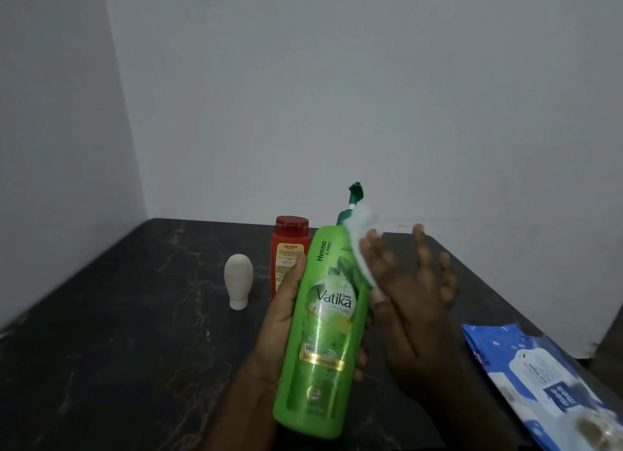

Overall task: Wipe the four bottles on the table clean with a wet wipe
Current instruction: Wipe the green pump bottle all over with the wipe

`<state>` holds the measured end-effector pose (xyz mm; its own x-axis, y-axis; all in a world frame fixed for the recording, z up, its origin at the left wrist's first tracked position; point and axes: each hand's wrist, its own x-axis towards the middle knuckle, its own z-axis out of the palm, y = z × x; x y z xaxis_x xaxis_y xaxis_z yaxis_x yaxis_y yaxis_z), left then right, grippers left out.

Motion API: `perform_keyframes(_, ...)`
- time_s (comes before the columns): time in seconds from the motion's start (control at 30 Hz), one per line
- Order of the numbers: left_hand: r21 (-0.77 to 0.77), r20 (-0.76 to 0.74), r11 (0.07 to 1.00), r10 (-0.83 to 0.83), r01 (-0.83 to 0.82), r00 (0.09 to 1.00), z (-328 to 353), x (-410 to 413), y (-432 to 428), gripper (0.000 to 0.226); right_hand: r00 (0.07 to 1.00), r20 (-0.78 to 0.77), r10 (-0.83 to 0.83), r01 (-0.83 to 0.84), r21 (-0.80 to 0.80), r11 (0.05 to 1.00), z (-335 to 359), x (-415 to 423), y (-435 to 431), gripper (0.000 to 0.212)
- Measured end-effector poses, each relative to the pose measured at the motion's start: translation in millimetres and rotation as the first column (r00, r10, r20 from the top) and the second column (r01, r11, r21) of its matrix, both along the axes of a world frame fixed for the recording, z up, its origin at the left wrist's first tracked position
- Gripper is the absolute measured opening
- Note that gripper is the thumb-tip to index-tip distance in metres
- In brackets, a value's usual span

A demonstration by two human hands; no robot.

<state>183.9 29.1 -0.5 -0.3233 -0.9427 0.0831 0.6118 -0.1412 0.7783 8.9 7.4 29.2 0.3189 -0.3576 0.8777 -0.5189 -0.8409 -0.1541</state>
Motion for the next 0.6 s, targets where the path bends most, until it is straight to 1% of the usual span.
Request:
perform_keyframes(0.03, 0.001, -0.091, 0.997, -0.082, 0.083, 0.992, -1, -2, -2, 0.083, 0.998, 0.06, 0.009, -0.012, 0.056, 0.998, -1, -1, -1, 0.053)
perform_keyframes(0.1, -0.072, -0.138, 0.981, -0.189, 0.181, 0.972, 4, -3, -1, 0.085, 0.987, 0.118, 0.108, -0.123, 0.124, 0.985, -1, -5, -2, 0.051)
perform_keyframes(0.17, -0.11, -0.12, 0.966, -0.245, 0.232, 0.962, 6, -2, -1, 0.084, 0.972, 0.048, 0.232, -0.234, 0.069, 0.97, -4, -10, 2, 0.048)
perform_keyframes(0.23, -0.086, -0.174, 0.957, -0.288, 0.277, 0.942, 11, -1, -2, 0.084, 0.946, -0.048, 0.322, -0.322, 0.014, 0.947, -4, -12, 6, 0.046)
perform_keyframes(0.27, -0.079, -0.181, 0.962, -0.271, 0.261, 0.945, 14, -1, -2, 0.083, 0.94, -0.073, 0.334, -0.334, 0.01, 0.943, -3, -12, 6, 0.046)
perform_keyframes(0.3, -0.077, -0.168, 0.967, -0.252, 0.242, 0.953, 14, 0, 0, 0.081, 0.949, -0.068, 0.308, -0.307, 0.021, 0.952, -1, -10, 5, 0.047)
perform_keyframes(0.37, -0.079, -0.1, 0.982, -0.181, 0.174, 0.978, 14, -2, 3, 0.078, 0.981, -0.013, 0.194, -0.193, 0.064, 0.979, 2, -6, 0, 0.05)
perform_keyframes(0.4, -0.074, -0.105, 0.982, -0.183, 0.175, 0.978, 10, -3, 2, 0.076, 0.988, 0.024, 0.152, -0.153, 0.101, 0.983, 2, -4, -1, 0.051)
perform_keyframes(0.47, -0.039, -0.128, 0.978, -0.209, 0.206, 0.969, 6, -3, -1, 0.077, 0.987, 0.06, 0.149, -0.157, 0.167, 0.973, 1, -5, -2, 0.051)
perform_keyframes(0.53, 0.018, -0.121, 0.995, -0.1, 0.103, 0.988, 11, -5, 2, 0.079, 0.979, 0.003, 0.202, -0.199, 0.173, 0.965, -1, -12, 5, 0.05)
perform_keyframes(0.6, 0.01, -0.085, 0.999, 0.036, -0.035, 0.996, 10, -5, 2, 0.079, 0.956, -0.148, 0.255, -0.24, 0.108, 0.965, -3, -21, 17, 0.049)
